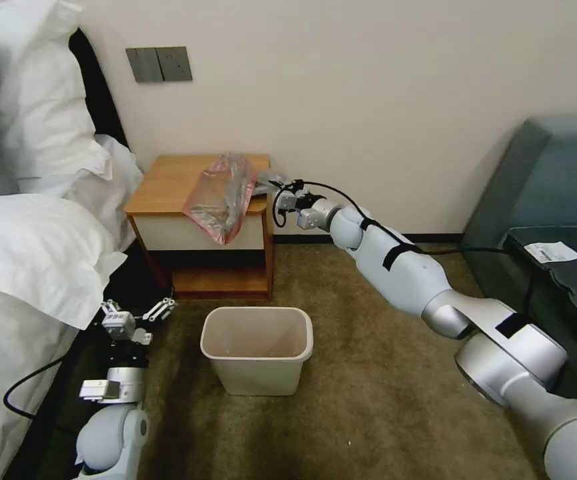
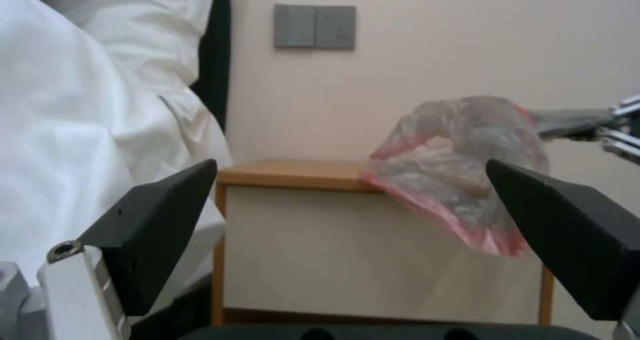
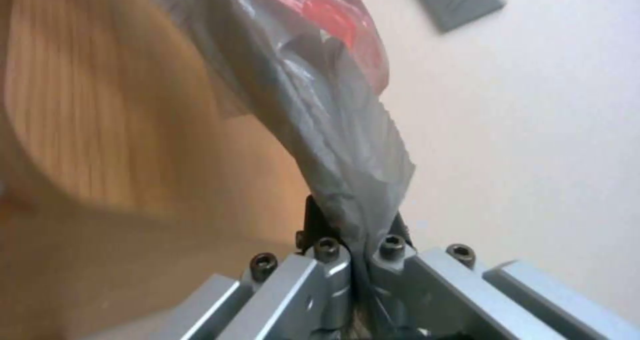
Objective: Pick up the garbage bag from the table and place it over the trash can.
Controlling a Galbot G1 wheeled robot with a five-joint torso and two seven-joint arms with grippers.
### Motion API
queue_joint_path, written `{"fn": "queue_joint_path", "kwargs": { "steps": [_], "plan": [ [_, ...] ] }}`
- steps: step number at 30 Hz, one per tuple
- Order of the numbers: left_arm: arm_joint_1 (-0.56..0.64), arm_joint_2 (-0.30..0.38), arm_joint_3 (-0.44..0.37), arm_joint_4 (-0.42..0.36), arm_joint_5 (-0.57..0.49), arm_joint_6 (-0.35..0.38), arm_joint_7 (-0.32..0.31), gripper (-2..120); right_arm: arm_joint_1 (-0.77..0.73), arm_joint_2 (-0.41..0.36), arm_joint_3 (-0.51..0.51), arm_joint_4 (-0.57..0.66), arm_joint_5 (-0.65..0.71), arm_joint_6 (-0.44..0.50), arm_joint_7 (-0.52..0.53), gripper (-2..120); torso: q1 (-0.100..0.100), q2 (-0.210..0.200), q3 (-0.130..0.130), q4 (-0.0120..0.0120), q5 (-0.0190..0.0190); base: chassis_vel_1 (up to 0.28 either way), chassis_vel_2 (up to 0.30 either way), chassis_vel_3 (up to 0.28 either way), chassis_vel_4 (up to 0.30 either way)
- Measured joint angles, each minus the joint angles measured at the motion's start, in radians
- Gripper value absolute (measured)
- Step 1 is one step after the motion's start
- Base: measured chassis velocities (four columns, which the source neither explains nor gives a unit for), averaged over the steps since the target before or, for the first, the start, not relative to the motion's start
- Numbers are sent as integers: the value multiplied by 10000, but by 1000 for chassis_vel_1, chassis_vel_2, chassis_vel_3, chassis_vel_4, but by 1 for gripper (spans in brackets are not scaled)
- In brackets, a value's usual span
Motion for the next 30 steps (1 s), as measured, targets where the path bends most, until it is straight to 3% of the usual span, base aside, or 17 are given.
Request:
{"fn": "queue_joint_path", "kwargs": {
  "steps": [10,14,22,25,30],
  "plan": [
    [-161,138,-31,130,-121,75,-98,100,-632,-447,-32,1879,255,-36,289,0,0,0,0,1,0,0,0,0,0],
    [-231,131,-55,209,-204,76,-100,100,-1227,-843,-355,3446,548,-470,496,0,0,0,-1,1,-1,0,0,0,0],
    [-264,151,-119,209,-345,88,-101,100,-2026,-1326,-713,4534,1048,-1018,733,0,0,0,-1,-1,0,0,0,0,0],
    [-271,156,-107,209,-353,91,-102,100,-2435,-1634,-1498,5139,2414,-1816,1405,0,0,0,0,-2,0,0,0,0,0],
    [-292,117,-46,243,-327,103,-99,100,-2647,-1755,-2195,5620,2984,-2490,1809,0,0,1,-1,-1,1,0,0,0,0]
  ]
}}
